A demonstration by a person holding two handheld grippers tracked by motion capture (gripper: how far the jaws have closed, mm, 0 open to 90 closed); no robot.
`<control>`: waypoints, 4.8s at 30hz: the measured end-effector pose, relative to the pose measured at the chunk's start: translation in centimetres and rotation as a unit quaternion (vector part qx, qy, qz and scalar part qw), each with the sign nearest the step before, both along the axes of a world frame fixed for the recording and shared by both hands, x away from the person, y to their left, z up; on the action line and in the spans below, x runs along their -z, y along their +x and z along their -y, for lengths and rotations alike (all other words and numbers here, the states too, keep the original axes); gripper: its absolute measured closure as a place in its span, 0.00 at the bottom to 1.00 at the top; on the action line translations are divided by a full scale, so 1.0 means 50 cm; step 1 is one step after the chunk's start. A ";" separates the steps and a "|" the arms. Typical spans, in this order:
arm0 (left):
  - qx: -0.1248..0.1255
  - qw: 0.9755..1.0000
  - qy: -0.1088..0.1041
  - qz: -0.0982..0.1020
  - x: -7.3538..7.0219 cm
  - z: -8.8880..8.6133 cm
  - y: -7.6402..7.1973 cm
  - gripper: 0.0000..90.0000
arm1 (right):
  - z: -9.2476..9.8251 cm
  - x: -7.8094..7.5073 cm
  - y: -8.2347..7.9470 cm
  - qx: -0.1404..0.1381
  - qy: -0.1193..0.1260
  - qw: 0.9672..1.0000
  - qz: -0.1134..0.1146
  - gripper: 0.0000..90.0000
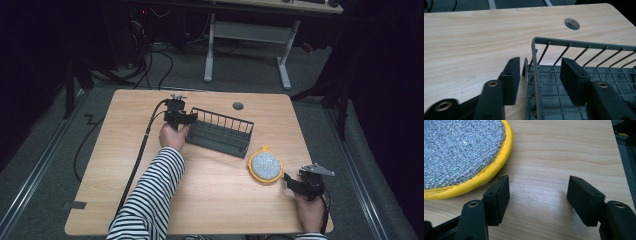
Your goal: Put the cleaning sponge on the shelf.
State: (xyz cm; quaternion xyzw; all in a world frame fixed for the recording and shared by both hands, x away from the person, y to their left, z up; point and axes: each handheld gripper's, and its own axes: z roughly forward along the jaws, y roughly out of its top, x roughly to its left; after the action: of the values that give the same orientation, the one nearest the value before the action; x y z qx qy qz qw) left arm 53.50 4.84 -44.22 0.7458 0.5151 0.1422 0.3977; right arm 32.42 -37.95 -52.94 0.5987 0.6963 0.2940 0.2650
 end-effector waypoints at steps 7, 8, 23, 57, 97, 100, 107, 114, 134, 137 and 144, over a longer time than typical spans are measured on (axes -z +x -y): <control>0.008 1.000 -0.018 0.018 -0.015 -0.036 -0.022 0.44 | 0.000 0.000 0.000 -0.002 0.000 1.000 -0.001 0.38; 0.010 1.000 -0.016 0.019 -0.017 -0.043 -0.025 0.44 | 0.000 0.000 0.000 -0.002 0.000 1.000 -0.001 0.38; 0.003 0.999 -0.018 0.047 -0.013 -0.159 -0.118 0.43 | 0.000 0.000 0.000 -0.004 0.000 1.000 -0.001 0.37; -0.039 0.999 -0.020 0.032 0.100 -0.309 -0.293 0.40 | -0.002 0.000 -0.002 -0.006 0.001 1.000 -0.001 0.37; -0.064 0.996 0.060 0.022 0.189 -0.313 -0.289 0.32 | 0.004 -0.012 -0.001 0.004 0.026 0.999 -0.025 0.43; -0.063 0.995 0.069 0.023 0.189 -0.309 -0.289 0.32 | 0.011 -0.027 -0.009 0.002 0.046 0.999 -0.011 0.45; -0.061 0.994 0.091 0.026 0.189 -0.301 -0.290 0.31 | -0.008 -0.068 -0.004 -0.024 0.073 0.997 -0.004 0.38; -0.062 0.994 0.089 0.025 0.189 -0.300 -0.290 0.31 | -0.051 -0.086 0.037 -0.072 0.064 0.995 -0.036 0.38; -0.062 0.994 0.088 0.025 0.189 -0.300 -0.291 0.31 | -0.042 -0.059 0.156 -0.034 0.107 0.987 -0.111 0.47; -0.062 0.994 0.088 0.025 0.189 -0.301 -0.291 0.31 | -0.037 -0.045 0.159 -0.049 0.127 0.984 -0.116 0.60; -0.061 0.994 0.085 0.024 0.189 -0.302 -0.291 0.31 | -0.044 -0.048 0.161 -0.081 0.112 0.983 -0.120 0.84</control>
State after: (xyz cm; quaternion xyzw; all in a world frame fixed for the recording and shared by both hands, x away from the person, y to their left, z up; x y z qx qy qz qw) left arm 38.97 19.96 -53.66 0.7402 0.5362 0.2273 0.3360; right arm 40.45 -35.75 -50.53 0.5975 0.7316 0.3167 0.0858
